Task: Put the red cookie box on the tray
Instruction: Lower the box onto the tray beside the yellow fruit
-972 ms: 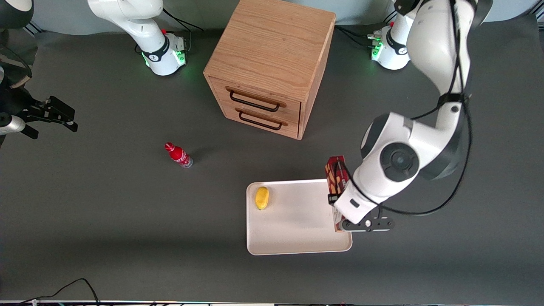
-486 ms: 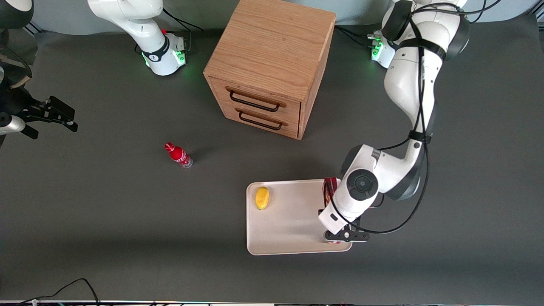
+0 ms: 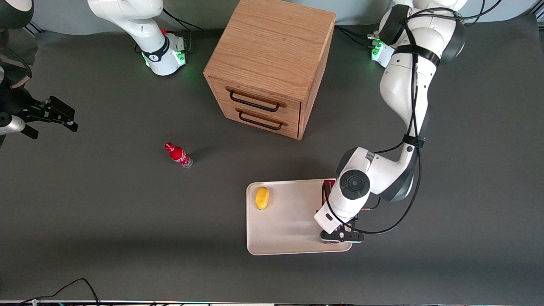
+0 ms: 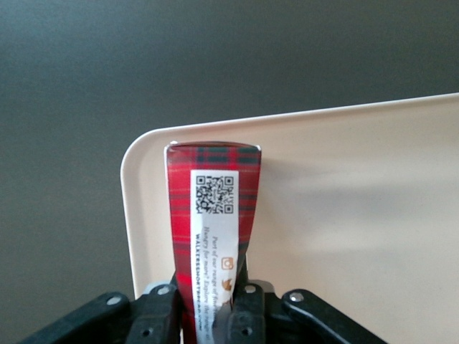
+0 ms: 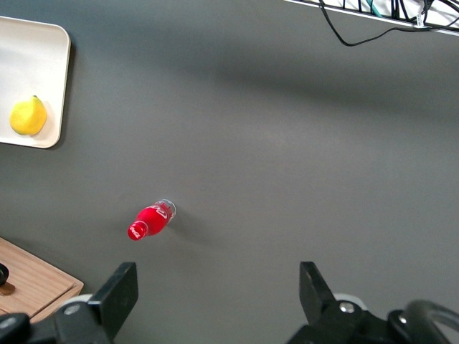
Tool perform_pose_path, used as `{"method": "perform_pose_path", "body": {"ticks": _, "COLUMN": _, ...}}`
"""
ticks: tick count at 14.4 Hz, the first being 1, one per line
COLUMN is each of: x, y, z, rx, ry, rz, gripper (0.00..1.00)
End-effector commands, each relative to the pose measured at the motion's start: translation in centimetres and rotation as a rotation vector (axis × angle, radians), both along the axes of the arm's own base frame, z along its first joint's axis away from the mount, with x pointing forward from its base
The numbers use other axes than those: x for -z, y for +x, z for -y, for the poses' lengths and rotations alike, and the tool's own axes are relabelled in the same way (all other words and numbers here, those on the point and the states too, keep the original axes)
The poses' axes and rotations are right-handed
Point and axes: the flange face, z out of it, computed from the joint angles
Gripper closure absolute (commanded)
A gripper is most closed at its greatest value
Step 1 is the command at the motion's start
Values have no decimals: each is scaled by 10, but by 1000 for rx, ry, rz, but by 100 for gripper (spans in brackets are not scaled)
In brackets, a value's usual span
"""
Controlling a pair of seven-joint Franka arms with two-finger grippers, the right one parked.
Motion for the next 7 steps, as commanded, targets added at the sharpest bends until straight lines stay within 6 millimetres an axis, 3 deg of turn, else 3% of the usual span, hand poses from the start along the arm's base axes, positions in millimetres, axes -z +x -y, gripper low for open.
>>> {"method": "perform_pose_path", "body": {"ticks": 1, "x": -41, "y": 5, "z": -5, "rx": -16, "ry": 21, "rz": 34, "gripper": 0}}
{"method": "perform_pose_path", "body": {"ticks": 3, "x": -95, "y": 1, "z": -23, "rx": -31, "ry": 55, "rz": 3, "gripper": 0}}
{"method": "perform_pose_path", "body": {"ticks": 7, "x": -230, "y": -20, "z": -89, "rx": -139, "ry": 46, "rz": -57, "gripper": 0}}
